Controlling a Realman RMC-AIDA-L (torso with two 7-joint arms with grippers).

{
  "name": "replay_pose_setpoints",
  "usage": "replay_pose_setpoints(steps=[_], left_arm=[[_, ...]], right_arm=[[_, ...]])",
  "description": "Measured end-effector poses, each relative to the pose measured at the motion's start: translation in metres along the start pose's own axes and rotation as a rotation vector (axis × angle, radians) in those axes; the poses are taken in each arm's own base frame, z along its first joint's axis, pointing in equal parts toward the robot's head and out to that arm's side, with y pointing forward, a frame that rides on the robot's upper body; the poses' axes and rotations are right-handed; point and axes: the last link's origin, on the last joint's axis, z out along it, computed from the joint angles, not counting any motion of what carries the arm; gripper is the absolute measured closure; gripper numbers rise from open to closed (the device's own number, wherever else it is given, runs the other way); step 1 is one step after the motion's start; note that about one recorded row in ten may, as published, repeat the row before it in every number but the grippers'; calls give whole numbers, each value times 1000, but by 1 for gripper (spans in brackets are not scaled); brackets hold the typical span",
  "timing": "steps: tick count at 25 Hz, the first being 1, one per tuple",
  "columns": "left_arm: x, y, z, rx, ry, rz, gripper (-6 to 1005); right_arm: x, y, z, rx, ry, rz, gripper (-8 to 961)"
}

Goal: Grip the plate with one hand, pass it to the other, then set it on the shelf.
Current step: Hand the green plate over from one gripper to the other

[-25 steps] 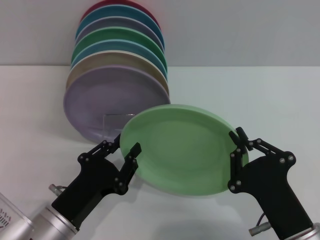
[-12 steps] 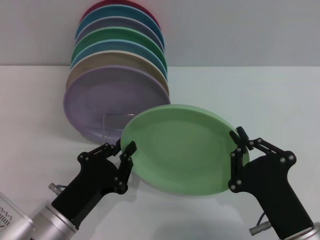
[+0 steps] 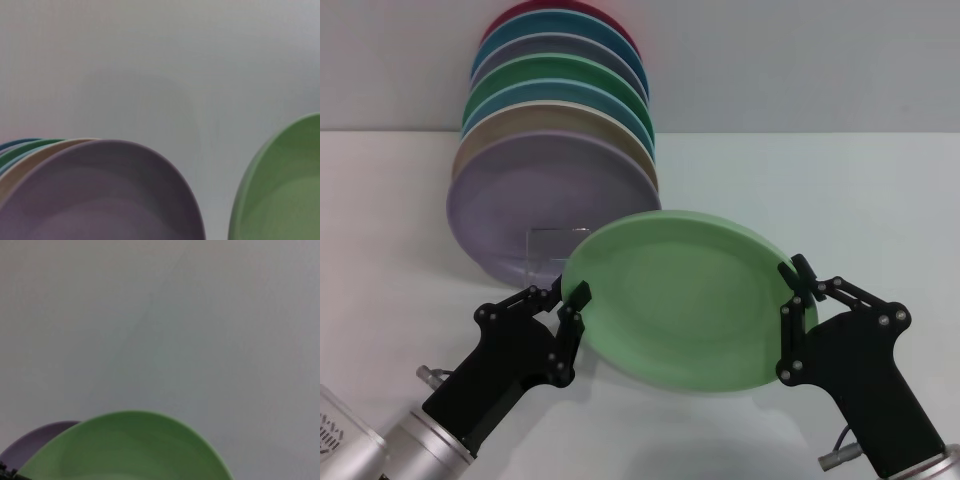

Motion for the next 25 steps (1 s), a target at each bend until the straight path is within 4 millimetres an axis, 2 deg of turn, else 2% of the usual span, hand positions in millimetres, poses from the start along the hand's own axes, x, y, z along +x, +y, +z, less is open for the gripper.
replay_pose_setpoints(steps=[10,25], left_arm=[[0,-1,0,5,0,2,910],[-2,-1,1,10,-11,-1,946]], right_arm=[[1,0,1,-3,-1,-4,933],[1,0,2,-8,-2,-6,932]])
